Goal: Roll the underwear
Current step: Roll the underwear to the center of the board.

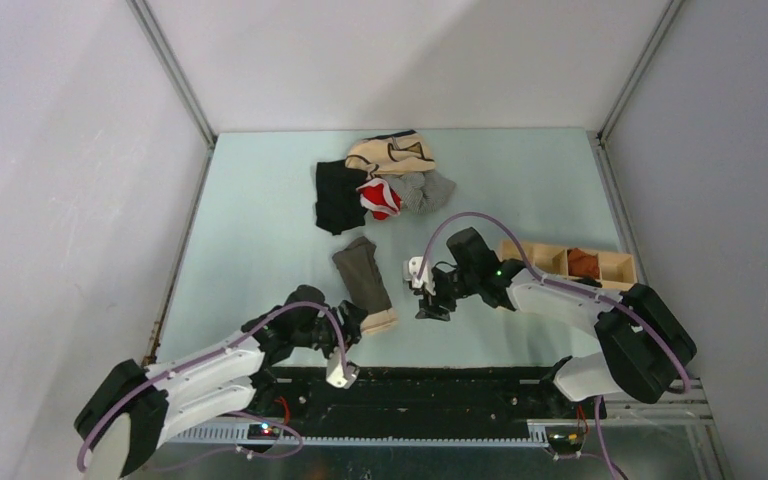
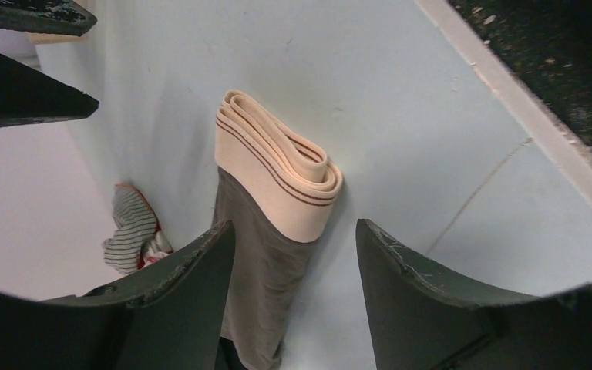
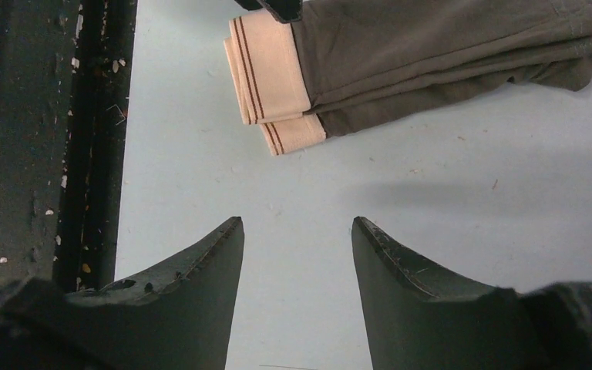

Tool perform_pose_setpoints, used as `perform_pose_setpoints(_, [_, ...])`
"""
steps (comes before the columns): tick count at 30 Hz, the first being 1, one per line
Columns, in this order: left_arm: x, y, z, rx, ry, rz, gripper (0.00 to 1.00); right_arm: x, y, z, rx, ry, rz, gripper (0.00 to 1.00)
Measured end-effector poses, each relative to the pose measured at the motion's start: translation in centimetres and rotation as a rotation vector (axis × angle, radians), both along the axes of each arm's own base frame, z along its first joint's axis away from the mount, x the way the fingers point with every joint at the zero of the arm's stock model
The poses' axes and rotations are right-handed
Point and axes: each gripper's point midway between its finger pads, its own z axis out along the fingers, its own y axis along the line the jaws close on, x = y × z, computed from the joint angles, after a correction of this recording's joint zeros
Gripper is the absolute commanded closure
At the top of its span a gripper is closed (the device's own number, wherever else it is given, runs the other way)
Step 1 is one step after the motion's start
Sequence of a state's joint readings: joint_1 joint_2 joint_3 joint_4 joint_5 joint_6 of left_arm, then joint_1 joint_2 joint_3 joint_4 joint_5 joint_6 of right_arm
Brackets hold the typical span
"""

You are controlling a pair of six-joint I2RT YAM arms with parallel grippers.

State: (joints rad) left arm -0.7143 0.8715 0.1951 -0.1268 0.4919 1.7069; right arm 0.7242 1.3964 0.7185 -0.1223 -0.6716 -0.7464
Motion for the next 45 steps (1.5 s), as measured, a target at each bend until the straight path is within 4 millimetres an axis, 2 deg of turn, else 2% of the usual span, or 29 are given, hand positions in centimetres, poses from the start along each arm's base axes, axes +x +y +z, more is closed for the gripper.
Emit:
perform_pose_setpoints(6, [0.5, -1.1, -0.1, -0.009, -0.047, -0.058, 0.38, -0.1, -0.2, -0.1, -0.002, 0.045, -0.032, 0.43])
perform_pose_setpoints(12, [-0.1, -2.1, -0.4, -0.013, -0.068, -0.139, 0.47, -0.4, -0.1, -0.1, 0.001, 0.064, -0.026, 0.43])
perform_pose_setpoints(16, [-0.4, -2.9, -0.8, -0.015, -0.07, -0.178, 0.6, -0.7, 0.1, -0.2, 0.002, 0.027, 0.016, 0.43])
perform_pose_setpoints(18, [-0.4, -3.3, -1.1, -0.013, -0.068, -0.19, 0.69, -1.3, 0.3, -0.7, 0.002, -0.01, 0.063, 0.42])
perform_pose_setpoints(20, [-0.4, -3.6, -1.3, -0.013, -0.06, -0.19, 0.76, -2.2, 0.4, -1.6, 0.002, -0.045, 0.111, 0.41])
perform_pose_setpoints(24, [-0.2, -3.8, -1.6, -0.014, -0.032, -0.168, 0.83, -3.5, 0.4, -3.6, 0.013, -0.142, 0.191, 0.37])
perform_pose_setpoints(27, [0.0, -4.0, -1.4, -0.025, -0.002, -0.139, 0.88, -3.1, 0.8, -3.8, 0.048, -0.251, 0.213, 0.34])
perform_pose_setpoints(33, [0.5, -4.5, -0.2, -0.07, 0.058, -0.07, 0.93, -1.6, 2.8, -2.3, 0.131, -0.447, 0.212, 0.32])
perform_pose_setpoints(39, [0.5, -4.6, 0.3, -0.107, 0.138, -0.012, 0.98, -0.5, 4.0, -1.4, 0.167, -0.532, 0.192, 0.31])
perform_pose_setpoints(45, [1.3, -4.9, 1.3, -0.148, 0.196, 0.046, 1.0, -0.4, 4.2, -2.1, 0.155, -0.546, 0.196, 0.31])
